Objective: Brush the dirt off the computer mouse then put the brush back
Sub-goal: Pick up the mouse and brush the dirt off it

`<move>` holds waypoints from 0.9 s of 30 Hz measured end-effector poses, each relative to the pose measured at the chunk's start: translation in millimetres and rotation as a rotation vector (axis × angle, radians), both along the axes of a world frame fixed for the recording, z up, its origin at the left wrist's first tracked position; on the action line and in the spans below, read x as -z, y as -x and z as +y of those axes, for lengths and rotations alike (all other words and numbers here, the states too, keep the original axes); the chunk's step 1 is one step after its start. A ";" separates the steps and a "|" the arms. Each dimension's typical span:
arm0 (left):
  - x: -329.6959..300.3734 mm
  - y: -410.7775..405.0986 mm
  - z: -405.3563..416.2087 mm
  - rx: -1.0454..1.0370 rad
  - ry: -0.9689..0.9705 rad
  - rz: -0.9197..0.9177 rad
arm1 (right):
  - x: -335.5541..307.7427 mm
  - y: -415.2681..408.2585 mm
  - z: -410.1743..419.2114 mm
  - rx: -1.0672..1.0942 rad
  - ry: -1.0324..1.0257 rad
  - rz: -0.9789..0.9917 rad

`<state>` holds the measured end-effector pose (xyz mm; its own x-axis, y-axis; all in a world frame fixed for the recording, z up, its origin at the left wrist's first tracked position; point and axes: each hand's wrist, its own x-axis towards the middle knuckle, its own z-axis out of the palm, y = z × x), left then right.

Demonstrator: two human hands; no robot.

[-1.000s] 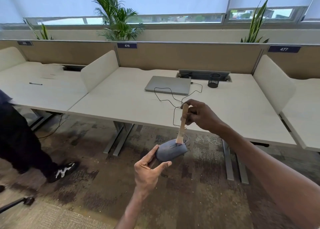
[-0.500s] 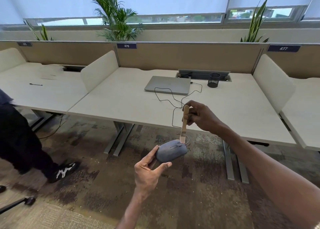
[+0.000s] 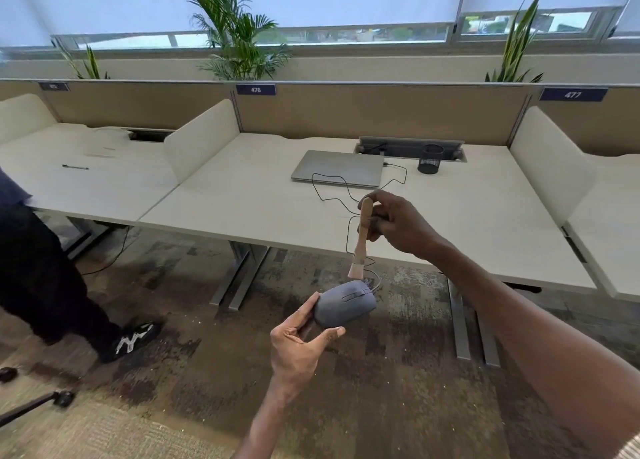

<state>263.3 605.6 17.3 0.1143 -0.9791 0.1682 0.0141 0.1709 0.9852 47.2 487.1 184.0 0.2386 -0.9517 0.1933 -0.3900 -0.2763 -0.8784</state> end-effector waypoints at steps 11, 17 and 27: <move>-1.4 3.0 2.1 0.040 0.000 0.046 | 0.0 -20.4 -1.3 0.055 0.022 0.131; -1.4 1.0 -0.6 0.029 0.006 0.044 | -8.1 -39.2 2.3 0.002 -0.010 0.105; -1.1 -1.6 -2.8 0.017 0.012 0.083 | -9.2 -32.0 5.7 0.061 0.133 0.228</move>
